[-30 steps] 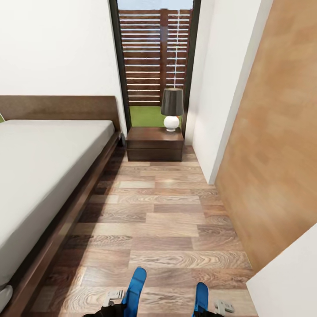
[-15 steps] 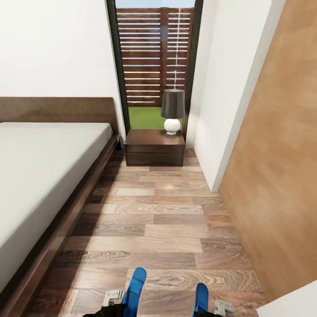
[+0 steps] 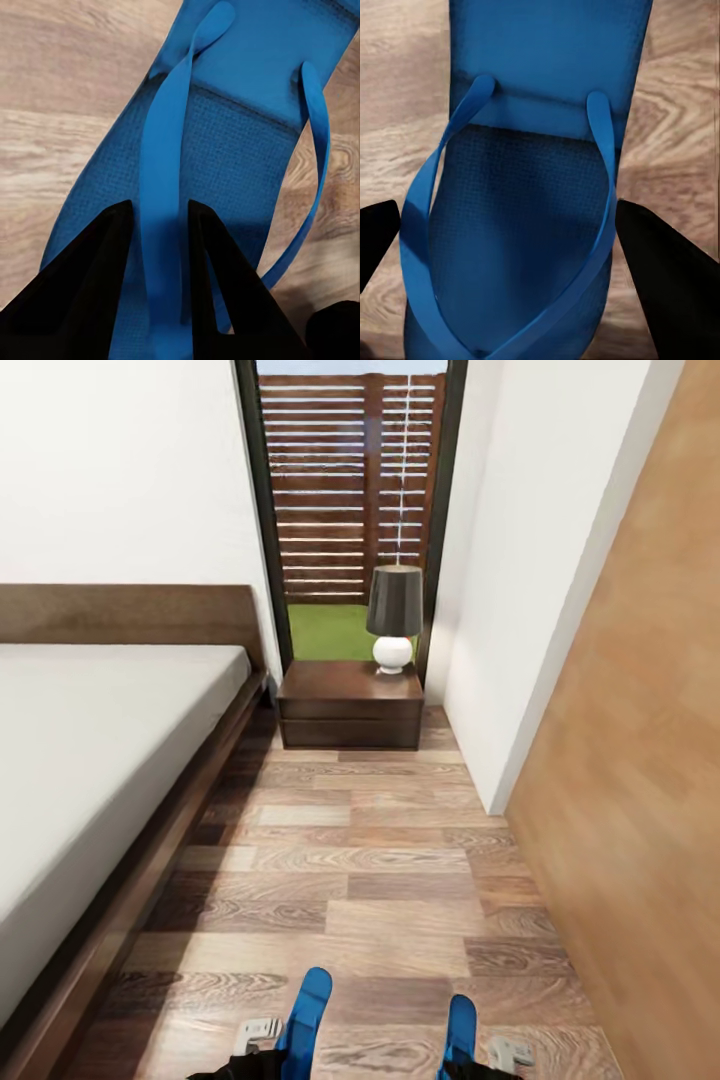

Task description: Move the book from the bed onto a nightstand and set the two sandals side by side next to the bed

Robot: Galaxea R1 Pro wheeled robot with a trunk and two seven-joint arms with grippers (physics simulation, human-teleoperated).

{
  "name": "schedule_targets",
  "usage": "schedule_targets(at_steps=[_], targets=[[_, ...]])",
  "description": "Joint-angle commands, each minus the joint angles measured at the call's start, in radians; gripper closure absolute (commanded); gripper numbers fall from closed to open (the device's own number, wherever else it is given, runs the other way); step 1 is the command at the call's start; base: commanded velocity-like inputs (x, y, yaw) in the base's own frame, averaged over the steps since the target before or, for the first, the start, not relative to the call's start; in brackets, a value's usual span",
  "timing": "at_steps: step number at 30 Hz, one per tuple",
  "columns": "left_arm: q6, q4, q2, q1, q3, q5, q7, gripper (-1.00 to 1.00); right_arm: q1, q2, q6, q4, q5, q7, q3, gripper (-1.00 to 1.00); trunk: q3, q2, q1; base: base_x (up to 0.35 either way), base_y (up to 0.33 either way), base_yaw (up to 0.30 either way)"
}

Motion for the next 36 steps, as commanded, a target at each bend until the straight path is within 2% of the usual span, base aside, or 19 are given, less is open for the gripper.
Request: schedule_targets(at_steps=[1,4,11,28,36], targets=[[-0.003,0.001,0.0,-0.001,0.0,0.004,-0.004,1.0,0.0,0.0,-0.033,0.001,-0.003,0.006,-0.006,1.0,-0.001,0.0,0.0,0.311,0.0,0.0],[-0.003,0.001,0.0,-0.001,0.0,0.004,-0.004,1.0,0.0,0.0,-0.08,0.001,-0.005,0.006,-0.006,1.0,-0.001,0.0,0.0,0.311,0.0,0.0],[-0.003,0.001,0.0,-0.001,0.0,0.004,-0.004,1.0,0.0,0.0,-0.102,0.0,-0.006,0.007,-0.007,1.0,-0.001,0.0,0.0,0.311,0.0,0.0],[-0.003,0.001,0.0,-0.001,0.0,0.004,-0.004,1.0,0.0,-0.003,-0.104,0.0,-0.006,0.006,-0.011,1.0,-0.001,0.0,0.0,0.312,-0.002,0.0],[-0.003,0.001,0.0,-0.001,0.0,0.004,-0.004,1.0,0.0,-0.003,-0.104,0.0,-0.006,0.006,-0.012,1.0,-0.001,0.0,0.0,0.29,-0.128,0.0]])
